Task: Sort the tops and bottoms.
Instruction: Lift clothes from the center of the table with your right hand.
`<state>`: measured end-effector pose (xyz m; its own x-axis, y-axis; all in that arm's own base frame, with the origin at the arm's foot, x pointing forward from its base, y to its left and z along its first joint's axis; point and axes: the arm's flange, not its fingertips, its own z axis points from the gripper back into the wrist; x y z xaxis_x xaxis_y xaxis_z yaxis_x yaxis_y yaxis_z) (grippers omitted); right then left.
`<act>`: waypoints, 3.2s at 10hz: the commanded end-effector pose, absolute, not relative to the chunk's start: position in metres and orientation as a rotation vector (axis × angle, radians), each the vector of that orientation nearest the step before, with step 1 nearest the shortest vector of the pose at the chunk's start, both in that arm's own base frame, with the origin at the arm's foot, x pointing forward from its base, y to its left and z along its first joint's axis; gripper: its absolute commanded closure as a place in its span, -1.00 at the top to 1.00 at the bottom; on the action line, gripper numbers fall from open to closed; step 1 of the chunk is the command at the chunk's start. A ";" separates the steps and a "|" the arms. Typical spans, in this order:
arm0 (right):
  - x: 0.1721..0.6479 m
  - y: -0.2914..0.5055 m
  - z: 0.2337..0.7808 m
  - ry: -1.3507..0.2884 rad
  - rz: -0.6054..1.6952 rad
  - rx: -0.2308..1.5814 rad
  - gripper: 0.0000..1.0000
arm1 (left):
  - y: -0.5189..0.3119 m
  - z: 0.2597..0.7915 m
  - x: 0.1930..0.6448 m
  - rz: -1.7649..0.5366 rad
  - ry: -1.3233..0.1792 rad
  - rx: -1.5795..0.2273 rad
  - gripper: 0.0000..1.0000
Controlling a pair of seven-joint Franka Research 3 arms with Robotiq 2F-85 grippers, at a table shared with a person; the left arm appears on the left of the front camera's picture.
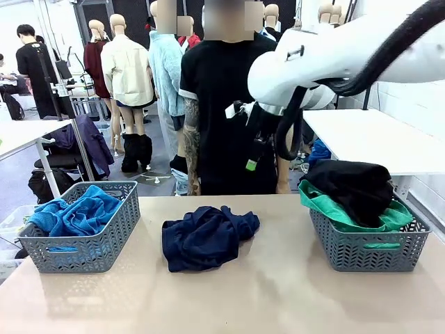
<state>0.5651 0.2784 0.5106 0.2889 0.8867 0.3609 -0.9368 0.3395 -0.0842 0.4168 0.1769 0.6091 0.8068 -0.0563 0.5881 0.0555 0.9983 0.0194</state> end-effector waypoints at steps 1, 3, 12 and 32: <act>0.584 0.298 0.496 -0.341 1.270 0.228 1.00 | 0.177 0.610 0.416 -0.055 -0.632 -0.002 1.00; 0.593 0.333 0.472 -0.285 1.257 0.233 1.00 | 0.177 0.610 0.416 -0.055 -0.632 -0.002 1.00; 0.586 0.360 0.410 -0.227 1.182 0.242 1.00 | 0.177 0.610 0.416 -0.055 -0.632 -0.002 1.00; 0.548 0.411 0.348 -0.066 1.121 0.065 -1.00 | 0.177 0.610 0.416 -0.055 -0.632 -0.002 1.00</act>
